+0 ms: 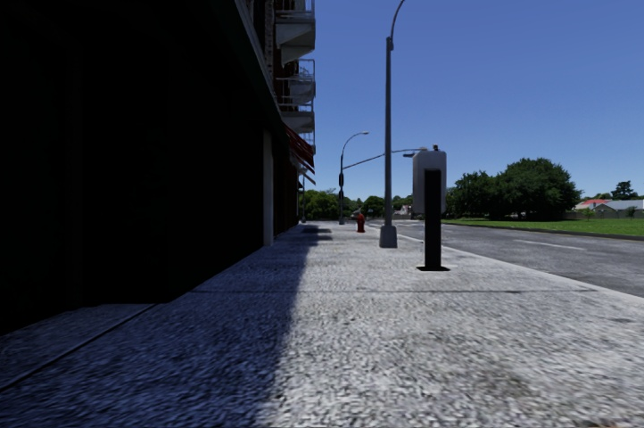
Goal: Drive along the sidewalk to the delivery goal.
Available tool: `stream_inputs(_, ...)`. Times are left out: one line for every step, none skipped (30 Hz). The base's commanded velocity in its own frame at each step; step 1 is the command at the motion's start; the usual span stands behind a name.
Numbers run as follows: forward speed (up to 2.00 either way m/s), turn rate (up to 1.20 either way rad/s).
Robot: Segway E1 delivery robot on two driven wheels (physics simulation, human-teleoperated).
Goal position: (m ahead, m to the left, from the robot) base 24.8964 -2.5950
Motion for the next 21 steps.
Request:
stream_inputs(2.0, 0.0)
stream_inputs(2.0, 0.0)
stream_inputs(2.0, 0.0)
stream_inputs(2.0, 0.0)
stream_inputs(2.0, 0.0)
stream_inputs(2.0, 0.0)
stream_inputs(2.0, 0.0)
stream_inputs(2.0, 0.0)
stream_inputs(2.0, 0.0)
stream_inputs(2.0, 0.0)
stream_inputs(2.0, 0.0)
stream_inputs(2.0, 0.0)
stream_inputs(2.0, 0.0)
stream_inputs(2.0, 0.0)
stream_inputs(2.0, 0.0)
stream_inputs(2.0, 0.0)
stream_inputs(2.0, 0.0)
stream_inputs(2.0, 0.0)
stream_inputs(2.0, 0.0)
stream_inputs(2.0, 0.0)
stream_inputs(2.0, 0.0)
